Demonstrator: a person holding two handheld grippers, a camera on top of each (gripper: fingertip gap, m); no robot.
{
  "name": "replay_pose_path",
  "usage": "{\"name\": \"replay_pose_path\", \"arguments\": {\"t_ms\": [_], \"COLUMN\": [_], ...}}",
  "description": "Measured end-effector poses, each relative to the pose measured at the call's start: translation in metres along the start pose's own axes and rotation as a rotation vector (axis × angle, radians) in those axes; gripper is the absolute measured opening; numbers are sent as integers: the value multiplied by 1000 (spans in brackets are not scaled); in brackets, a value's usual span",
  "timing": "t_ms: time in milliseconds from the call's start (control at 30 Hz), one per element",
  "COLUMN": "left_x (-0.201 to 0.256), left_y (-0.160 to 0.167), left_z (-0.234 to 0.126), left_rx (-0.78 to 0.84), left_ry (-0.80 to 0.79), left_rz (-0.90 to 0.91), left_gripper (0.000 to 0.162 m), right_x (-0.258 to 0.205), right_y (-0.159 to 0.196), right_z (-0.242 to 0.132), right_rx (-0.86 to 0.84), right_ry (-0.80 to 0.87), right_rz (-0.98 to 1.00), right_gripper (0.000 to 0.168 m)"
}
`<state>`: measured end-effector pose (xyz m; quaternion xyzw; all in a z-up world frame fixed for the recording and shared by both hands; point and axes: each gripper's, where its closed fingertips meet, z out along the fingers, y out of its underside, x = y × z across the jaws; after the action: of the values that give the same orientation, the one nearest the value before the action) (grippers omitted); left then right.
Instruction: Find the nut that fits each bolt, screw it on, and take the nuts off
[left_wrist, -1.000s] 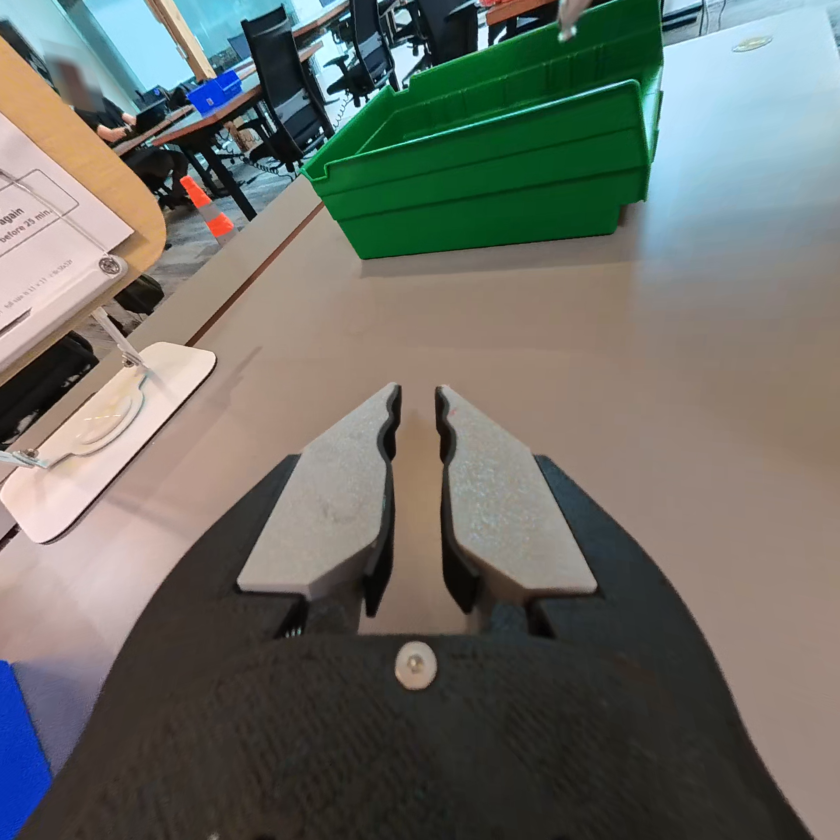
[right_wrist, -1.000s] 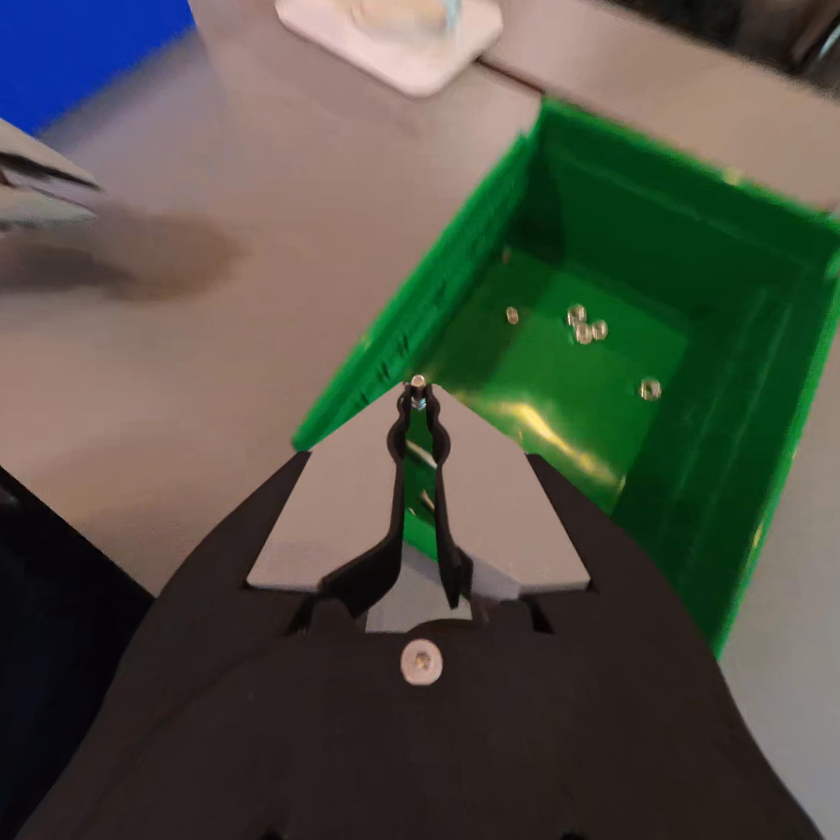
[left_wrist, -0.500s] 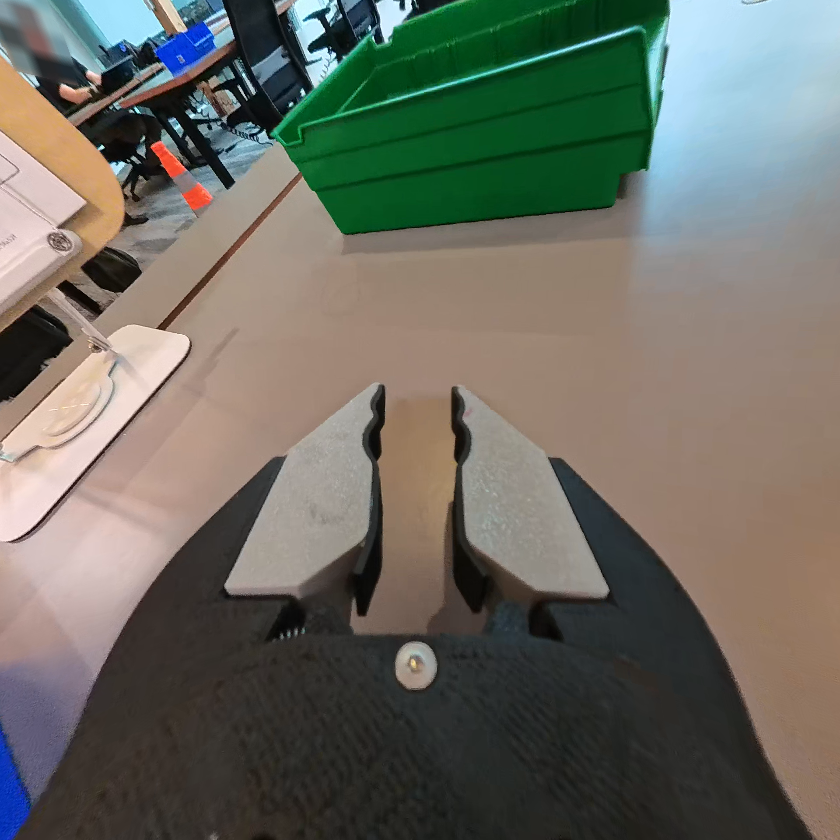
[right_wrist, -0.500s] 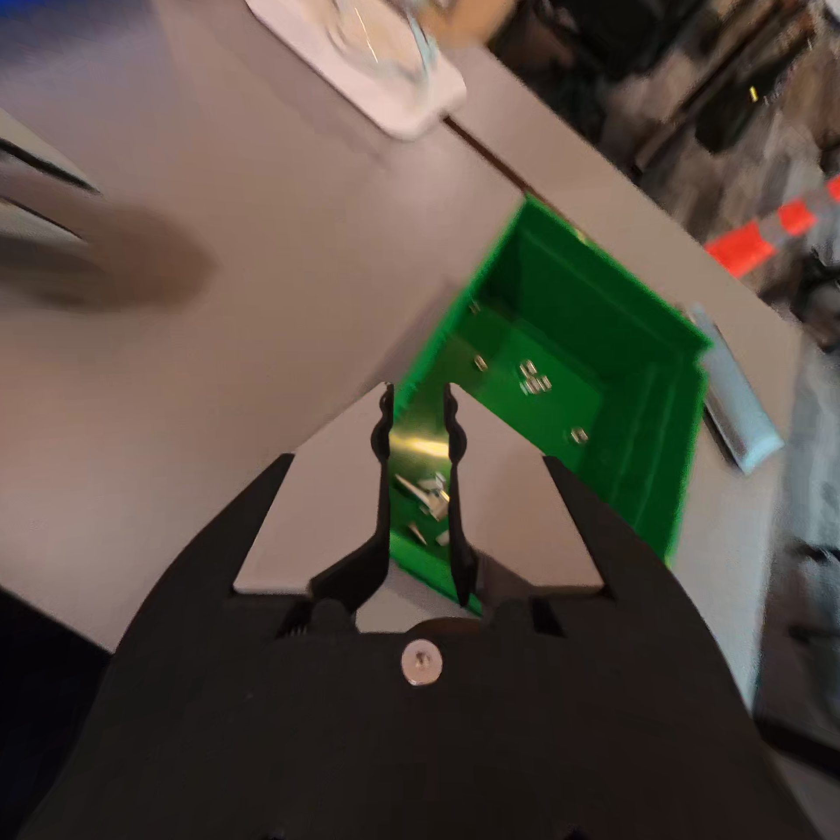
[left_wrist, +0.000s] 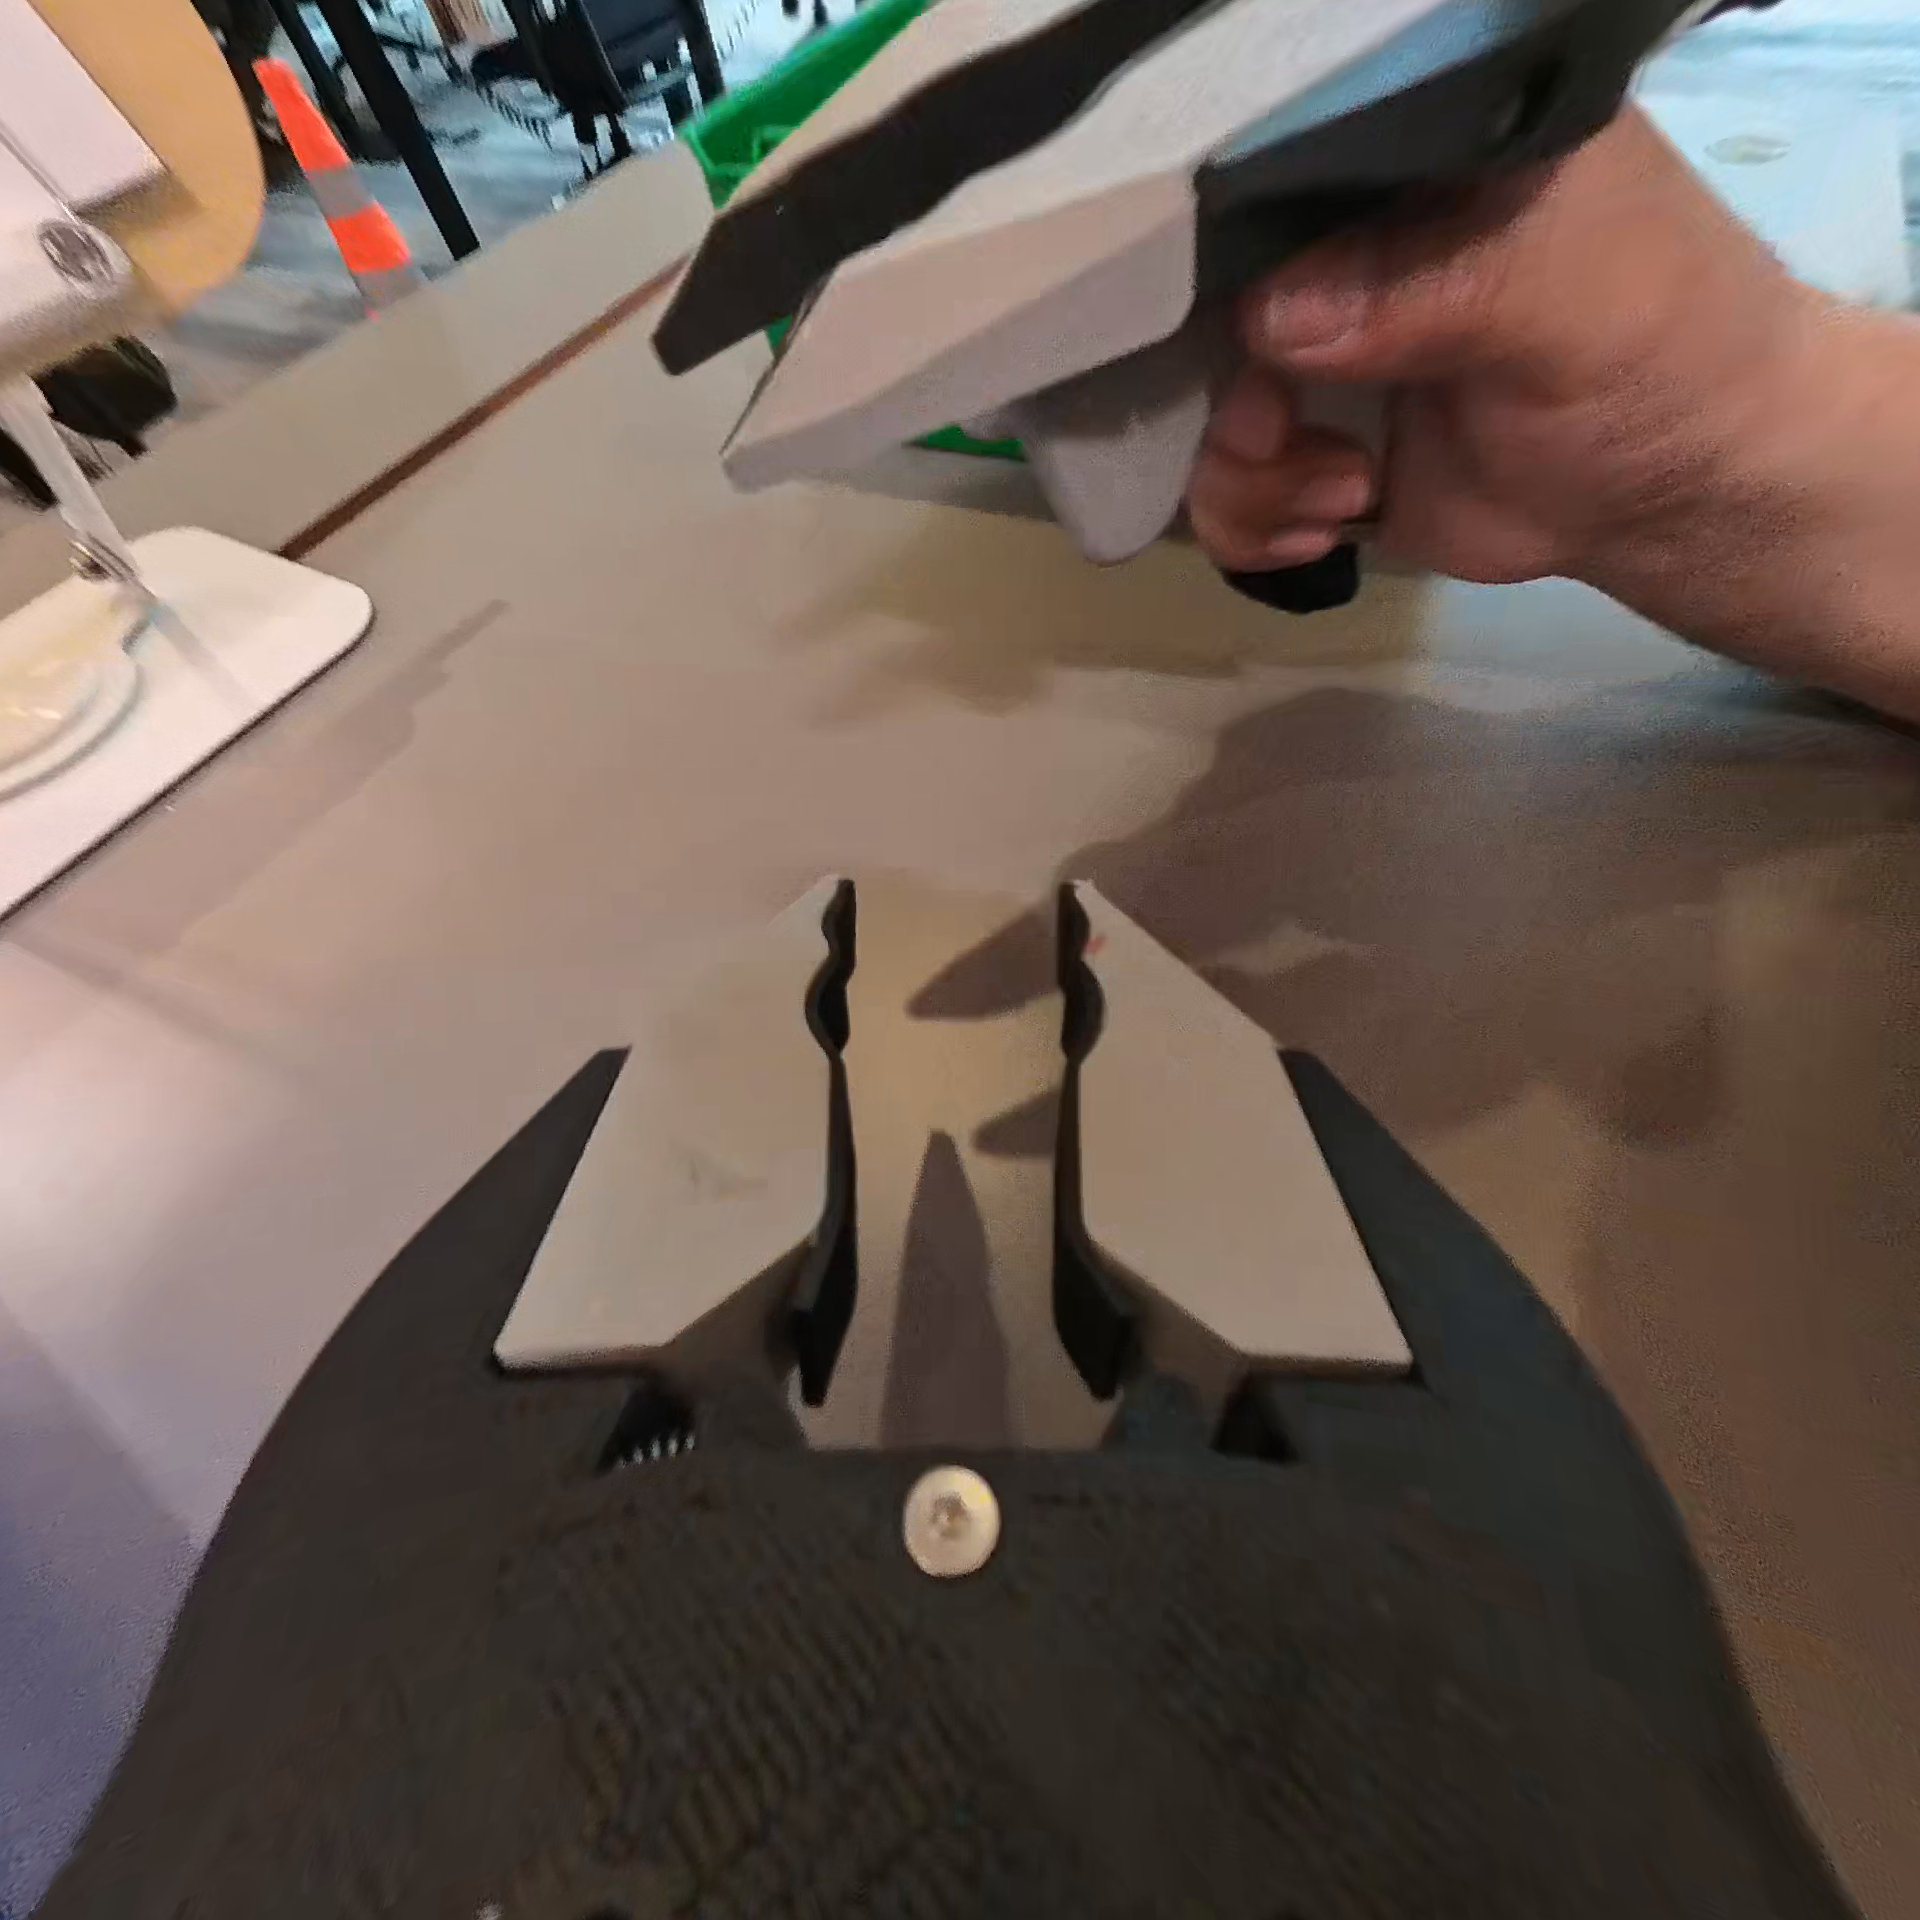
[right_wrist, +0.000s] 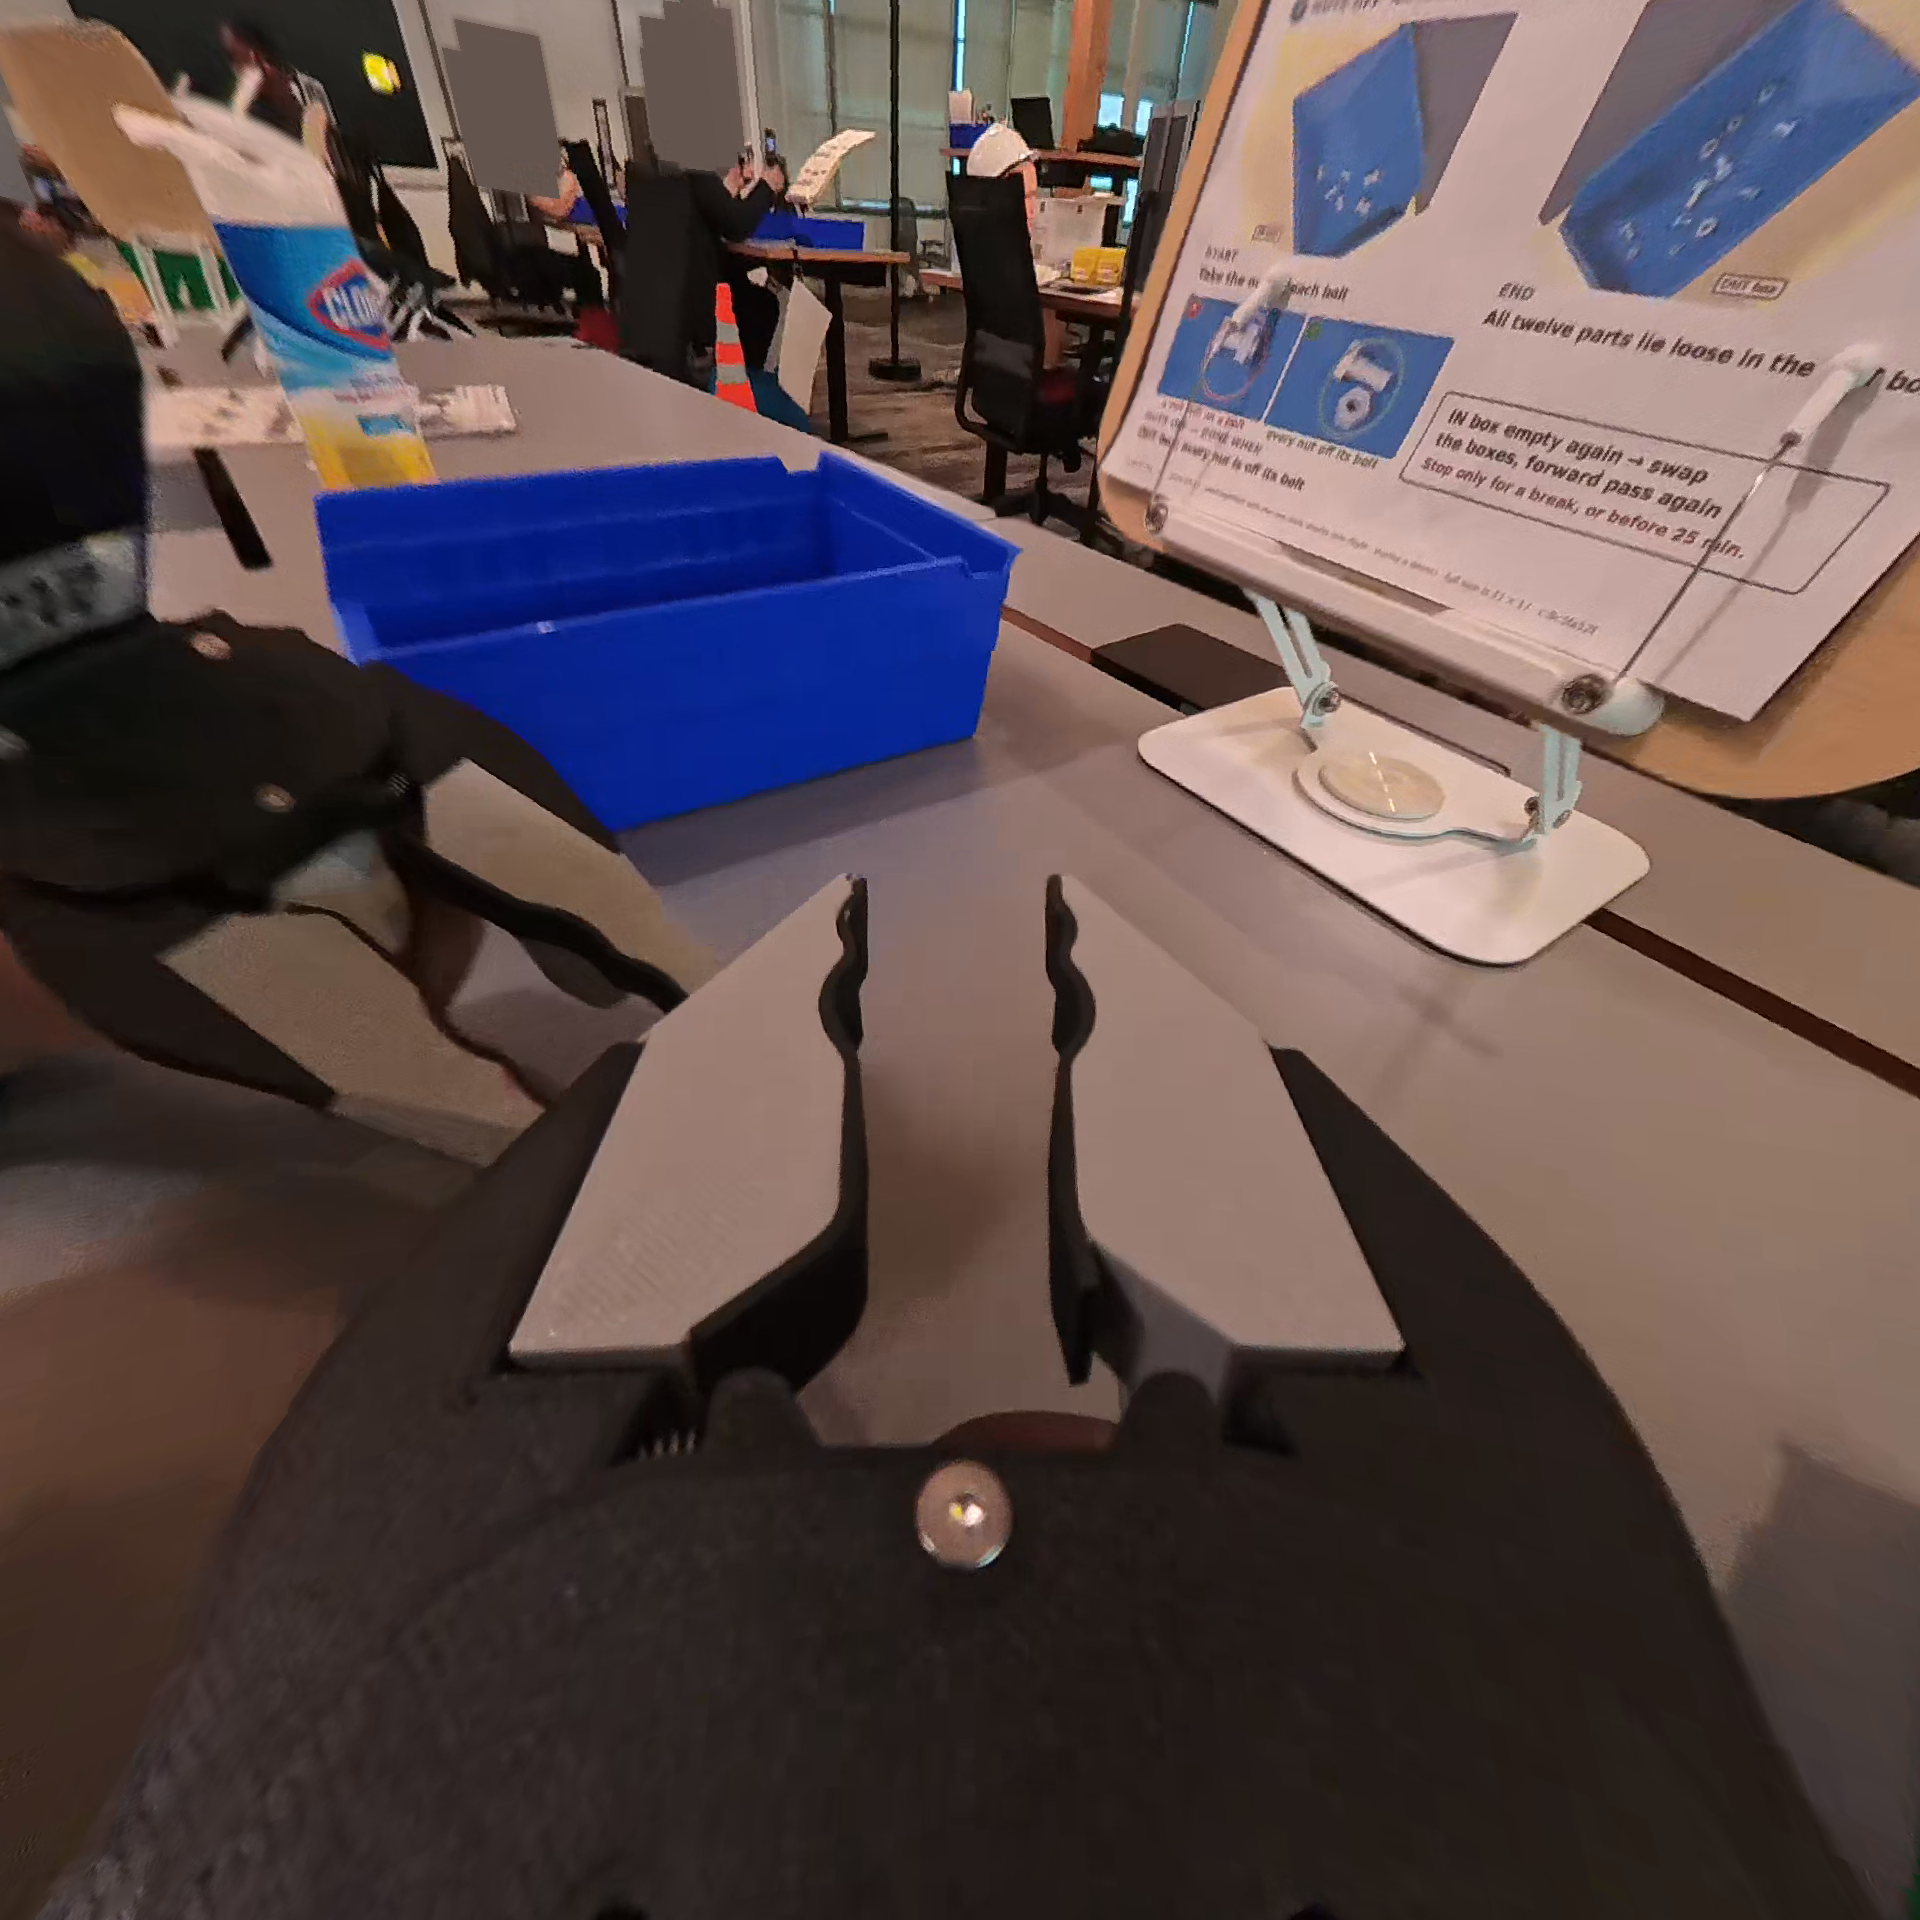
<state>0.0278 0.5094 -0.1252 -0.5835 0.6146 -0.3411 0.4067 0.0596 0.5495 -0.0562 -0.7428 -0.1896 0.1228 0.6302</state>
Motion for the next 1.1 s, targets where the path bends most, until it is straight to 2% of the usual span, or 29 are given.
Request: {"name": "replay_pose_path", "arguments": {"t_ms": [167,367,533,700,833,900,967,1033,1100], "left_x": [5,-6,-12,-10,-33,-34,-19,-15,-15], "left_y": [17,32,34,22,19,18,12,13,26], "left_z": [12,18,19,12,2,-10,-35,-76,-120], "left_rx": [-77,-136,-140,-94,-64,-45,-2,45,40], "left_ry": [48,35,32,8,-95,-101,-97,-221,-337], "left_rz": [-46,-49,-75,-46,-36,-131,-156,-126,-123], "left_gripper": [41,40,40,41,41,49,57,47,47], "right_x": [4,9,-8,-30,-35,-40,-48,-45,-38], "right_y": [31,47,35,20,10,1,-3,-5,3], "right_z": [5,9,5,-1,-10,-29,-64,-108,-154], "right_rx": [-46,-116,-90,-71,-36,-21,-38,-34,-59], "right_ry": [-15,-54,-140,-137,-99,-95,-81,24,137], "right_rz": [-62,20,151,39,-13,24,28,-29,-94], "right_gripper": [33,38,48,54,52,53,56,53,39]}}
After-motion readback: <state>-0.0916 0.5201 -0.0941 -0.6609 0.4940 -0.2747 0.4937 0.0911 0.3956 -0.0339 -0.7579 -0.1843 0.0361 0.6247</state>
